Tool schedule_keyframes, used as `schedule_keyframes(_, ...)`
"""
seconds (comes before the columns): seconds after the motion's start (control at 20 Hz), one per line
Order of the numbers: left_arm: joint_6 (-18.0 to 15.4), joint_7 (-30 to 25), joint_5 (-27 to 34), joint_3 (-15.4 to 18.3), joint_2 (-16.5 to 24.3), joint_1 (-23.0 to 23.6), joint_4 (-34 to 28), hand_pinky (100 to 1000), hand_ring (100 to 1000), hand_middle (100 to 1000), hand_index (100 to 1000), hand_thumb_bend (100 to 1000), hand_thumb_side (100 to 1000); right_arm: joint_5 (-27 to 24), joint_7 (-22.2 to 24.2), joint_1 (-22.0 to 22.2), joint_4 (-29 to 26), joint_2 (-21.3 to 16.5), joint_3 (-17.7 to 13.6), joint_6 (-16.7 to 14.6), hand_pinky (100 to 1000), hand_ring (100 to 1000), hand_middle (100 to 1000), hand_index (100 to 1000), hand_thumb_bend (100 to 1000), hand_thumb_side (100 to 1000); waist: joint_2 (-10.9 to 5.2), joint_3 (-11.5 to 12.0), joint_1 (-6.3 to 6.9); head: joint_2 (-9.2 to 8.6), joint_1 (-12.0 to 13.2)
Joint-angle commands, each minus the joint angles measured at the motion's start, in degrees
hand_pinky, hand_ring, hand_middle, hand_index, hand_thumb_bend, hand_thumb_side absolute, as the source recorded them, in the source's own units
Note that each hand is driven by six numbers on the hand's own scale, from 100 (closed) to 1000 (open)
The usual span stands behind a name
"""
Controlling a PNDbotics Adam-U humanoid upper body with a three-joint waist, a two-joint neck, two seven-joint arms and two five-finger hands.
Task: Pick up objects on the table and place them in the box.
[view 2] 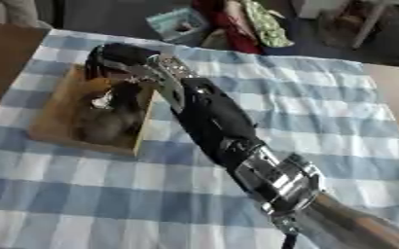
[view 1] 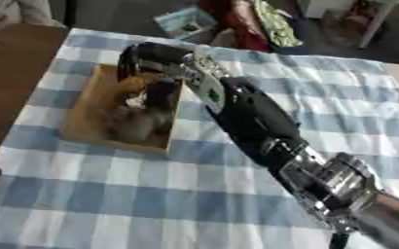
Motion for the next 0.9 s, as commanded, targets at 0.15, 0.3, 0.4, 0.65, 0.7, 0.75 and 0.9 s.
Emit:
schedule_keyframes(0.15, -0.09, 0.05, 0.32, 0.05, 0.38, -0.69, -1.14, 528, 530, 510, 671, 838, 324, 1.39, 0.39, -1.00, 0.16, -0.34, 0.00, -0.49, 659, 747, 726, 775, 391, 586, -0.91, -0.10, 0.46, -0.68, -0.01)
schedule_keyframes(0.3, -0.10, 0.10, 0.29, 0.09, 0.39, -0.68, -1.10, 528, 530, 510, 671, 839, 324, 1.15, 0.70, -1.06, 0.11, -0.58, -0.27, -0.74, 741, 828, 817, 823, 449, 616, -0.93, -0.20, 0.45, -0.76, 0.10)
schedule_keyframes(0.4, -0.08, 0.15, 0.27, 0.13, 0.40, -0.63, -1.05, 528, 530, 510, 671, 840, 324, 0.24, 0.42, -1.22, -0.23, -1.00, -0.62, -0.55, 797, 882, 877, 856, 462, 628, -0.97, -0.29, 0.43, -0.77, 0.25)
schedule_keyframes(0.65, -0.06, 0.30, 0.14, 0.27, 0.58, -0.55, -0.90, 528, 530, 509, 670, 840, 324, -4.82, -0.44, -2.08, -3.18, -3.32, -0.90, 0.54, 786, 868, 856, 850, 437, 610, -1.11, -1.08, 0.40, -0.79, 0.69)
schedule_keyframes(0.7, -0.05, 0.33, 0.11, 0.31, 0.64, -0.51, -0.86, 528, 530, 509, 670, 841, 325, -6.31, -0.33, -2.23, -4.04, -3.96, -0.83, 0.73, 780, 862, 850, 848, 430, 604, -1.18, -1.41, 0.43, -0.81, 0.80)
schedule_keyframes(0.75, -0.04, 0.37, 0.07, 0.35, 0.70, -0.44, -0.81, 528, 530, 509, 670, 842, 325, -7.83, -0.08, -2.31, -4.88, -4.56, -0.71, 0.95, 769, 851, 840, 846, 417, 595, -1.26, -1.73, 0.48, -0.81, 0.93)
schedule_keyframes(0.9, 0.03, 0.56, -0.06, 0.54, 0.94, -0.07, -0.54, 527, 529, 509, 670, 842, 324, -13.98, 0.77, -2.24, -8.33, -6.93, -0.11, 1.71, 747, 824, 821, 840, 343, 596, -1.58, -3.25, 0.82, -0.66, 1.53)
